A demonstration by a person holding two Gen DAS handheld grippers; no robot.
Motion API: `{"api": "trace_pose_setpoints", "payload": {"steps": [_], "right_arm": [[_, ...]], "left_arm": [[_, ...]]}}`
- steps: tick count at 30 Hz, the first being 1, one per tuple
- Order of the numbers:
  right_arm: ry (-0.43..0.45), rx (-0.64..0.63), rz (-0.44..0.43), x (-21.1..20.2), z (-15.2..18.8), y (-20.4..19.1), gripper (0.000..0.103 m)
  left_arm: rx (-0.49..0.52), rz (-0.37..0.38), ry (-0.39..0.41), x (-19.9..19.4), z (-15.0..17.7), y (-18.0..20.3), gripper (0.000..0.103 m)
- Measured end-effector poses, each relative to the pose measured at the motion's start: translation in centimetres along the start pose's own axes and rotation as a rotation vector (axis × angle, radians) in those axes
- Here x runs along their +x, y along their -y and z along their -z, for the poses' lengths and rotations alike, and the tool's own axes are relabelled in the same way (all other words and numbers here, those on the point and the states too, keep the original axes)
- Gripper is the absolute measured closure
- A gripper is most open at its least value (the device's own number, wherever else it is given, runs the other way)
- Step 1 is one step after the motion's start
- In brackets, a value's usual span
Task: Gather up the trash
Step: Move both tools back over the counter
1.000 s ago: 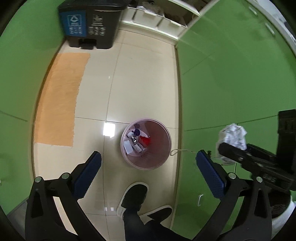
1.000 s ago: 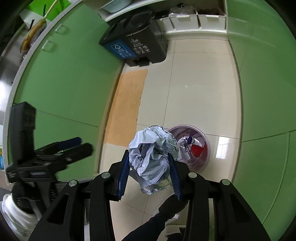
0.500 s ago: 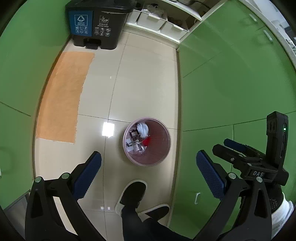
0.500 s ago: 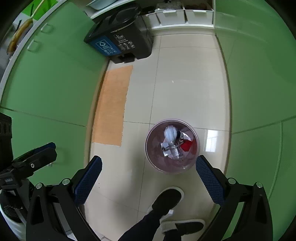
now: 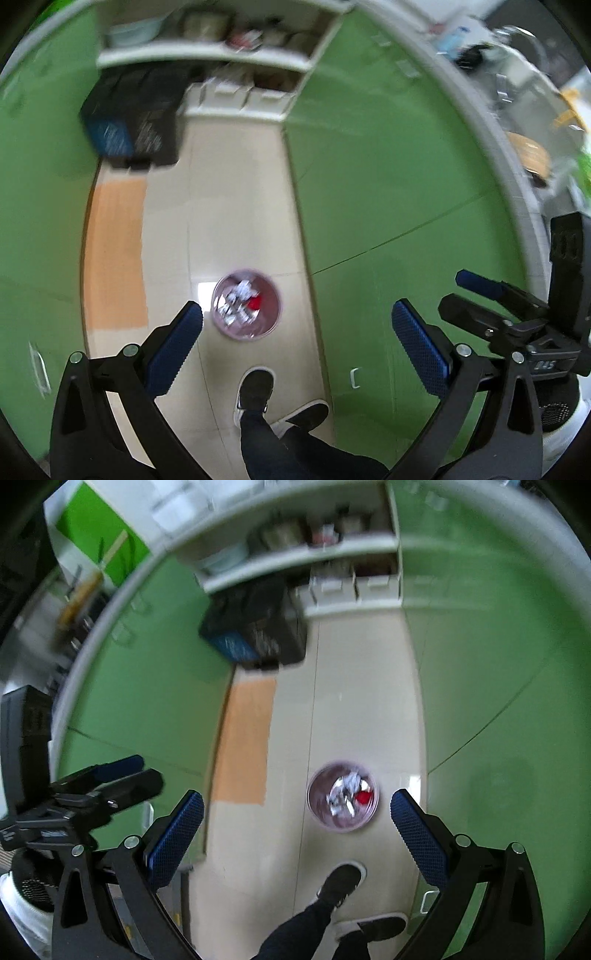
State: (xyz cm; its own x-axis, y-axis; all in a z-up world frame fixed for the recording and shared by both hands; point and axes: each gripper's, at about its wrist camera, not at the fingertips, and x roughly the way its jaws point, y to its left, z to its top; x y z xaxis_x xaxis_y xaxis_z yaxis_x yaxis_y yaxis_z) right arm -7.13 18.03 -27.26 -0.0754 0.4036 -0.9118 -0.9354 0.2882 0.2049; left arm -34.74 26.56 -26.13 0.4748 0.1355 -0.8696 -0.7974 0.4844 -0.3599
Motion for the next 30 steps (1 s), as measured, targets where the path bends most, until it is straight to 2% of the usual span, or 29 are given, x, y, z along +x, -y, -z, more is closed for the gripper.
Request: {"api": "trace_pose_setpoints", "payload": {"steps": [7, 11, 14, 21, 26, 30], "right_arm": [[0.21, 0.074, 0.065, -14.1, -0.1, 1.9, 0.006], [0.31, 0.142, 0.14, -20.4, 1.1, 4.5, 0.006], [0.379, 0.216, 0.209, -25.0, 3.1, 7.3, 0.006], [0.454, 0.373, 0.347, -31.7, 9.6, 13.1, 0.006], [0.464, 0.487, 0.419, -34.8, 13.9, 17.5, 0.006], [0.451, 0.533, 0.44, -36.0, 16.1, 19.8, 0.006]], "left_arm": [[0.209, 0.069, 0.067, -6.9, -3.8, 11.0, 0.003], [0.321, 0.11, 0.08, -8.6, -5.0, 16.6, 0.003], [0.412, 0.147, 0.077, -9.2, -5.3, 21.1, 0.003], [0.613, 0.236, 0.04, -8.4, -4.3, 31.3, 0.003], [0.723, 0.278, -0.01, -6.4, -2.5, 37.3, 0.003], [0.801, 0.284, -0.066, -3.7, -0.6, 41.2, 0.003]]}}
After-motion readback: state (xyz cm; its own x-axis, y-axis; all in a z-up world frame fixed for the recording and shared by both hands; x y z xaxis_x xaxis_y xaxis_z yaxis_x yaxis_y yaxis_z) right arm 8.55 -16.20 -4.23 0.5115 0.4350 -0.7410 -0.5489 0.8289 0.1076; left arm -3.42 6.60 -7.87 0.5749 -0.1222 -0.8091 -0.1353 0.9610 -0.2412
